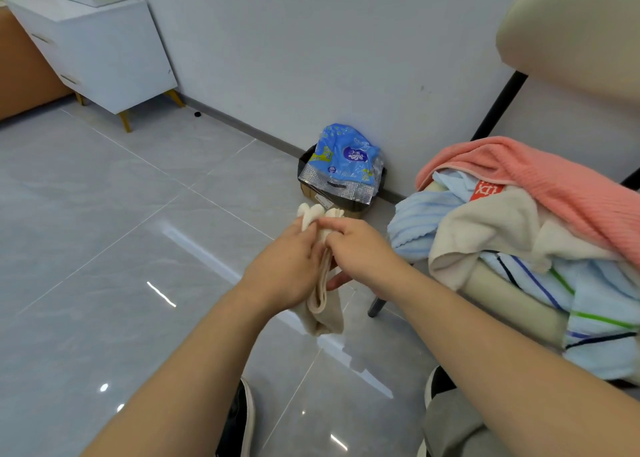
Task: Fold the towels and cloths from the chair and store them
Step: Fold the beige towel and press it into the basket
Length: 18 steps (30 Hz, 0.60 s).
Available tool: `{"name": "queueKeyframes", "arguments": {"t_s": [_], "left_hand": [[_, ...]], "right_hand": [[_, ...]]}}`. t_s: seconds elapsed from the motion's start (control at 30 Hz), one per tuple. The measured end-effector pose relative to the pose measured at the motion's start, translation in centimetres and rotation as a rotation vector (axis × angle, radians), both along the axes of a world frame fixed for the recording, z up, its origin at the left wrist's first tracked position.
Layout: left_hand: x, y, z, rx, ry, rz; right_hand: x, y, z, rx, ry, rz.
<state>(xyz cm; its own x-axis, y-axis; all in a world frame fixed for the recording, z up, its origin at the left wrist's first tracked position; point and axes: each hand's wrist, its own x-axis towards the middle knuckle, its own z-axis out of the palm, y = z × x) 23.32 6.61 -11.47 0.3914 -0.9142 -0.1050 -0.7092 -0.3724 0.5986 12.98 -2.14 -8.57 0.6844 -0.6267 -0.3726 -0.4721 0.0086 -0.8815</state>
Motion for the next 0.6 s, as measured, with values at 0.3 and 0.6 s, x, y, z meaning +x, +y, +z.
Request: {"name": "queueKeyframes", "arguments": {"t_s": [0.3,0.6], "left_hand": [[1.3,1.3,0.4,-0.010,0.015,-0.128],[1.7,1.8,1.3,0.083,-0.046,-0.133]], "right_hand": [[0.0,-0.8,0.1,0.321,-0.173,-0.050],[-1.4,-3.0,-2.7,-0.887,0.192,0.318]]}}
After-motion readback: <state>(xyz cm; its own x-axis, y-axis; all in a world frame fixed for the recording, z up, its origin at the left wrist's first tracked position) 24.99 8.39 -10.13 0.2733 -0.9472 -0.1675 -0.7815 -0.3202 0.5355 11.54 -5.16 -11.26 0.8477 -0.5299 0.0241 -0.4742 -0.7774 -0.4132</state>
